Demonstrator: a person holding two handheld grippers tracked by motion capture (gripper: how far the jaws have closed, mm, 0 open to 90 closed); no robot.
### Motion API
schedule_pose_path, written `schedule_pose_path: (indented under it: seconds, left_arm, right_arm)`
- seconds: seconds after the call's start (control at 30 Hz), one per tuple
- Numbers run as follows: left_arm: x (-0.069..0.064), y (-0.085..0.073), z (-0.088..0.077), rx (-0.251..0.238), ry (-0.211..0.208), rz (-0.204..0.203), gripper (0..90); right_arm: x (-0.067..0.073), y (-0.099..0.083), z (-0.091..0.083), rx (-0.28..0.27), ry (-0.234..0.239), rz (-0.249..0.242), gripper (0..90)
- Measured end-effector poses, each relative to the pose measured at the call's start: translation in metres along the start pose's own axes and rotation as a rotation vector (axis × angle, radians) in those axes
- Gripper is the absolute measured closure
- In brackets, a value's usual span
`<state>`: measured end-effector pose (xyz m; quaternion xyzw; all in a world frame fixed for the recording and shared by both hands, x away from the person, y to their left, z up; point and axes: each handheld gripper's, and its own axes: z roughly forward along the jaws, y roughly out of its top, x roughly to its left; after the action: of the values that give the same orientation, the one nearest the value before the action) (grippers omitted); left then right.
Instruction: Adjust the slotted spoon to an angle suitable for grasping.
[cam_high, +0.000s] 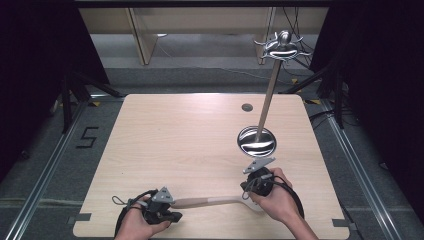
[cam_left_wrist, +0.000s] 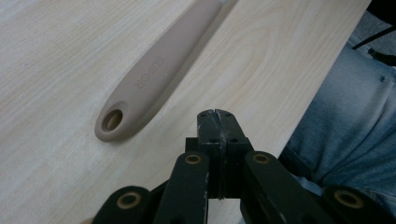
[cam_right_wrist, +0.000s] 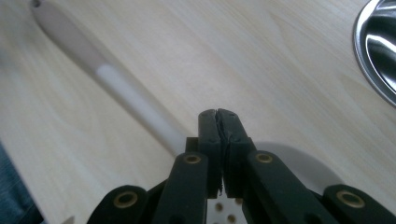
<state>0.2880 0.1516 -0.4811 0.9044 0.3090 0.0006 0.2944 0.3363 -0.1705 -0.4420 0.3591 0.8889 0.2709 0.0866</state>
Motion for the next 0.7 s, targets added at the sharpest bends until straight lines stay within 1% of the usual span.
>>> schedule_pose_path:
  seconds: [0.03, 0.07, 0.1, 0.13, 0.17, 0.2, 0.23, 0.27, 0.3, 0.33, 0.37, 0.43, 0.47, 0.5, 0.53, 0.57, 0.6, 0.63, 0.67, 0.7]
  left_arm:
    - [0.002, 0.002, 0.001, 0.005, 0.008, -0.003, 89.1]
    - [0.003, 0.003, 0.002, 0.003, 0.011, -0.007, 89.2]
    - [0.003, 0.003, 0.002, 0.003, 0.011, -0.007, 89.2]
    - [0.005, 0.005, 0.003, 0.01, 0.018, -0.013, 89.2]
    - [0.007, 0.006, 0.003, 0.011, 0.018, -0.012, 89.3]
    - [0.007, 0.006, 0.004, 0.014, 0.021, -0.032, 89.3]
    - [0.009, 0.007, 0.004, 0.016, 0.023, -0.019, 89.3]
    - [0.009, 0.007, 0.005, 0.015, 0.023, -0.024, 89.3]
    - [0.008, 0.007, 0.006, 0.018, 0.024, -0.028, 89.3]
    - [0.009, 0.007, 0.007, 0.022, 0.023, -0.024, 89.3]
    - [0.009, 0.007, 0.007, 0.022, 0.023, -0.023, 89.3]
    - [0.009, 0.007, 0.007, 0.022, 0.024, -0.024, 89.3]
    - [0.01, 0.007, 0.007, 0.02, 0.029, -0.03, 89.2]
    - [0.01, 0.007, 0.007, 0.02, 0.029, -0.03, 89.3]
    - [0.01, 0.007, 0.008, 0.02, 0.03, -0.041, 89.3]
    - [0.01, 0.008, 0.008, 0.028, 0.028, -0.037, 89.3]
    - [0.01, 0.008, 0.009, 0.024, 0.031, -0.039, 89.3]
    - [0.01, 0.008, 0.009, 0.024, 0.031, -0.039, 89.3]
    - [0.009, 0.009, 0.011, 0.008, 0.028, -0.05, 89.3]
    - [0.01, 0.01, 0.01, 0.024, 0.031, -0.029, 89.2]
  right_arm:
    - [0.002, -0.002, -0.003, 0.0, -0.001, -0.011, 88.4]
    - [0.006, -0.007, -0.006, -0.012, 0.007, -0.016, 88.1]
    - [0.006, -0.007, -0.006, -0.012, 0.007, -0.016, 88.1]
    - [0.008, -0.011, -0.009, -0.008, 0.019, -0.022, 87.7]
    - [0.014, -0.019, -0.015, -0.004, 0.012, -0.014, 87.2]
    - [0.016, -0.024, -0.017, -0.002, 0.021, -0.009, 86.8]
    - [0.017, -0.03, -0.017, -0.023, 0.018, -0.024, 86.6]
    - [0.018, -0.039, -0.023, -0.011, 0.027, -0.009, 86.0]
    - [0.018, -0.039, -0.023, -0.011, 0.027, -0.009, 86.0]
    - [0.017, -0.043, -0.025, -0.013, 0.023, -0.008, 85.8]
    - [0.016, -0.049, -0.028, -0.027, 0.021, 0.017, 85.2]
    - [0.015, -0.05, -0.03, -0.018, 0.018, 0.012, 85.0]
    - [0.011, -0.052, -0.032, -0.023, 0.012, 0.034, 84.8]
    - [0.011, -0.052, -0.032, -0.023, 0.012, 0.034, 84.8]
    - [0.009, -0.053, -0.033, -0.032, 0.007, 0.053, 84.7]
    - [0.009, -0.053, -0.033, -0.032, 0.007, 0.053, 84.7]
    - [0.005, -0.052, -0.032, -0.049, 0.004, 0.037, 84.6]
    - [0.005, -0.052, -0.033, -0.039, 0.008, 0.04, 84.6]
    - [0.005, -0.052, -0.032, -0.041, 0.007, 0.04, 84.5]
    - [0.005, -0.052, -0.033, -0.038, 0.011, 0.046, 84.4]
